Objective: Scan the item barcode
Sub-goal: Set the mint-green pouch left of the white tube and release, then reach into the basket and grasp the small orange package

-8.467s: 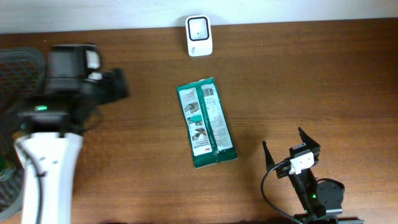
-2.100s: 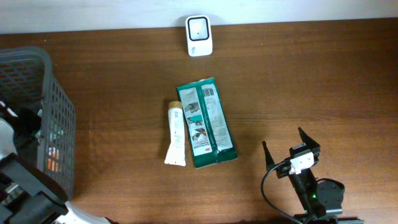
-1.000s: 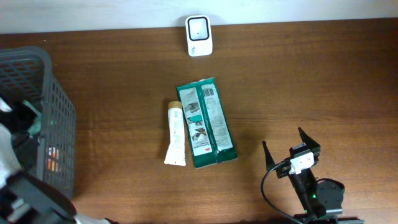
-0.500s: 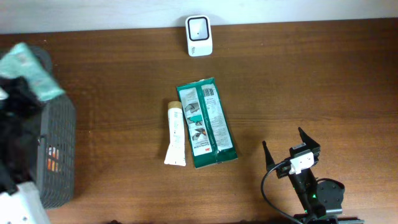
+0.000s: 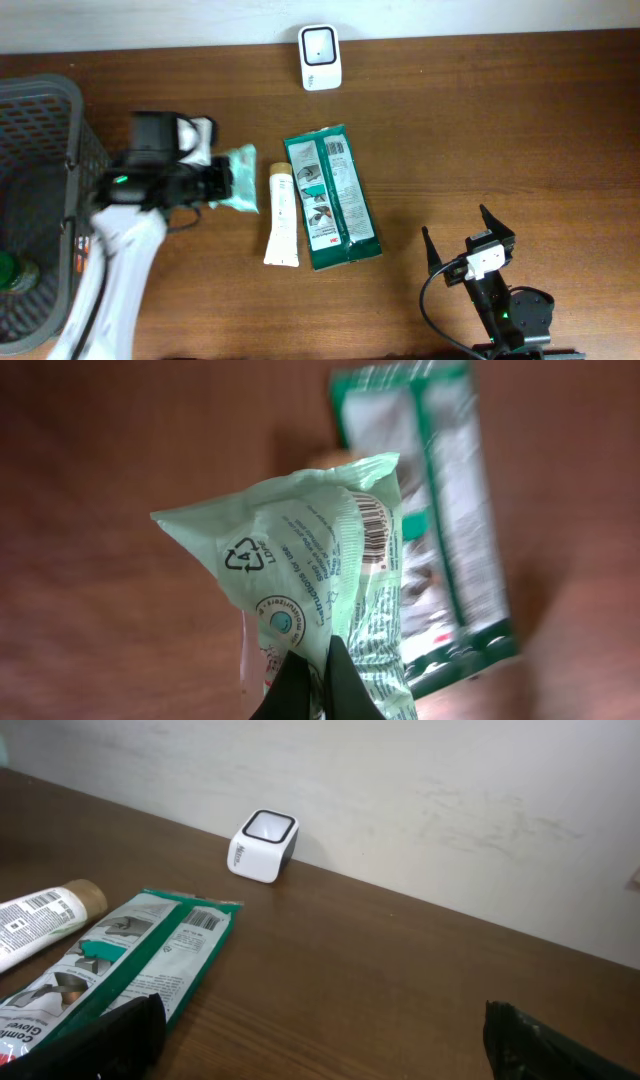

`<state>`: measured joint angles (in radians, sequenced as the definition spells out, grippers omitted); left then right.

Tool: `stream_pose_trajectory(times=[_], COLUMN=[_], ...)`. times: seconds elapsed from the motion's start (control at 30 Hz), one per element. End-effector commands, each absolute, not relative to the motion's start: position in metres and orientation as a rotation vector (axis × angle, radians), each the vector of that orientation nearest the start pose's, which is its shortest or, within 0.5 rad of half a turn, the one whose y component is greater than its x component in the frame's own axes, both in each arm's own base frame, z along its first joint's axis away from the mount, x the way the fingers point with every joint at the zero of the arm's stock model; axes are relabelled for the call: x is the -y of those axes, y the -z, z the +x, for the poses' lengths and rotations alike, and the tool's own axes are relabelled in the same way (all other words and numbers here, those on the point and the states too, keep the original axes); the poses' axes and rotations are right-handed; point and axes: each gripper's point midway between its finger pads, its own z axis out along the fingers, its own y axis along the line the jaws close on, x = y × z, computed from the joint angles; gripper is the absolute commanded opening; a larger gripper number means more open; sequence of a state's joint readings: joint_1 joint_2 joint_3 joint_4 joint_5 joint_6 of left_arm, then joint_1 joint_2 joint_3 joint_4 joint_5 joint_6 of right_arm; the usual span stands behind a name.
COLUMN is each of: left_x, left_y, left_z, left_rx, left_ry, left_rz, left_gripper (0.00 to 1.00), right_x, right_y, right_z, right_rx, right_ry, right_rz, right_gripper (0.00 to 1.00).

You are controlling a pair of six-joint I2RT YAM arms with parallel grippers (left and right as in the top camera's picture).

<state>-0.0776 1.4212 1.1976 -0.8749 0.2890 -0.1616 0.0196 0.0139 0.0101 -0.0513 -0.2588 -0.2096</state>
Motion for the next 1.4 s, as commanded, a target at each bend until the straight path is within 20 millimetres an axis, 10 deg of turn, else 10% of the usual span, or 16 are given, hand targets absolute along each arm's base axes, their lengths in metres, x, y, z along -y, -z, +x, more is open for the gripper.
stream_pose_trajectory(times=[0.0, 0.23, 0.33, 0.57, 0.9, 1.17, 1.37], left_x=[0.079, 0.087, 0.088, 0.079, -0.053, -0.181, -0.221], left_y=[-0.114, -0.07, -0.069, -0.131, -0.321, -0.334, -0.305], left_z=[0.336, 0.348, 0.348, 0.377, 0.372, 0.316, 0.293], left_rx=[-2.795, -2.871, -2.87, -2.764, -2.398, -2.26, -2.252], left_ry=[0.338, 0.306, 0.307, 0.31, 0.14, -0.046, -0.06], left_rz=[0.002, 0.029, 0.031, -0.005, -0.351, -0.792, -1.022], left_gripper=[0.0, 0.03, 0.55, 0.6, 0.64, 0.63, 0.6], right_x=[-0.05, -0.05, -0.05, -0.05, -0.05, -0.05, -0.05], right_y=[-0.161, -0.161, -0.161, -0.161, -0.161, -0.161, -0.161], right_z=[0.24, 0.24, 0.24, 0.24, 0.24, 0.24, 0.24], right_rx=[-1.581, -1.581, -1.581, -1.581, -1.581, -1.581, -1.581], right_ry=[-0.069, -0.069, -0.069, -0.069, -0.069, -0.069, -0.069], right_rz=[-0.38, -0.38, -0.38, -0.38, -0.38, -0.38, -0.38], right_gripper=[0.98, 0.98, 0.98, 0.98, 0.98, 0.98, 0.98])
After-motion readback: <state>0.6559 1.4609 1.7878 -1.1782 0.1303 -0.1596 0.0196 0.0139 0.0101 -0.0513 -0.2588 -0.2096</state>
